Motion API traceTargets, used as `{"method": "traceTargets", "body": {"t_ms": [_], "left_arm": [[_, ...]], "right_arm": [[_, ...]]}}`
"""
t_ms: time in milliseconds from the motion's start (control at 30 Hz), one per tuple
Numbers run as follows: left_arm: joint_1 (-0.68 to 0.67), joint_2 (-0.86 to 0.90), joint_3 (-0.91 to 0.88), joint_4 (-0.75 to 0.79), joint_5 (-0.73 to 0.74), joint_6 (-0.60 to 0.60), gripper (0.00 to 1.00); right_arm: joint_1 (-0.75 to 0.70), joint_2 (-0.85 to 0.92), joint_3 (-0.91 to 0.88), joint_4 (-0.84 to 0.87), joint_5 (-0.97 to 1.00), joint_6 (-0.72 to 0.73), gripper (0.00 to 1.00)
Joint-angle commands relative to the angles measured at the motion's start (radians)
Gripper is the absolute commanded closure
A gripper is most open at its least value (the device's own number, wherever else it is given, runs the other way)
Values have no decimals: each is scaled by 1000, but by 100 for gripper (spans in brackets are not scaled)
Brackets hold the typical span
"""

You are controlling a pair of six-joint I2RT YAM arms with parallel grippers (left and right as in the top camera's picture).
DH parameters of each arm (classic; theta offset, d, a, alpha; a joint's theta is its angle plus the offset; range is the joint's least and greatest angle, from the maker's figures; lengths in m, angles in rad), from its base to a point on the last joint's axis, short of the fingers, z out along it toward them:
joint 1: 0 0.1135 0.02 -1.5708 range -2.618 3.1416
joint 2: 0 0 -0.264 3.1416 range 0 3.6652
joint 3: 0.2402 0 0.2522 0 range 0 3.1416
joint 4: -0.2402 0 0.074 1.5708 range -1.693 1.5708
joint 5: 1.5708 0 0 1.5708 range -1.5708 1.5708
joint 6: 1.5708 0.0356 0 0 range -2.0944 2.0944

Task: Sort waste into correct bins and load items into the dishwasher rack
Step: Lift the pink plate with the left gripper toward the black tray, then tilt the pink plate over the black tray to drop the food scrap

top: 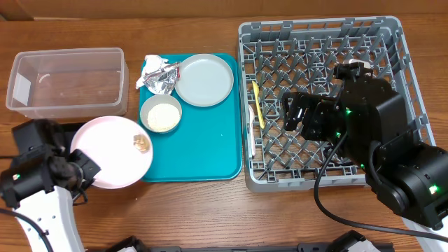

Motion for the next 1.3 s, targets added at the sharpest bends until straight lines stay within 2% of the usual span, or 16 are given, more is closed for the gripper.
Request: {"method": "traceTargets", "body": {"t_ms": [0,233,533,667,833,900,1067,1267], "left_arm": [[75,-14,26,-5,-16,18,96],[179,-12,26,-28,-125,-66,96],[183,-11,26,25,-401,-227,96],[183,-10,26,77,-499,-234,96],[182,49,26,105,-549,-227,96],[169,100,26,121,-555,-192,96],[64,227,26,121,-620,-200,96],[-74,268,27,132,-736,-226,96]], "right_arm": [[-2,-4,13,3,3,5,0],[-2,-4,13,3,3,5,0],[-2,-4,13,16,3,5,0],[-2,-4,13,26,3,5,0],[-2,-4,13,29,3,5,0],[-2,-4,13,30,3,5,0],[-2,-4,13,30,-6,5,0],[-2,-4,13,29,-17,5,0]]}}
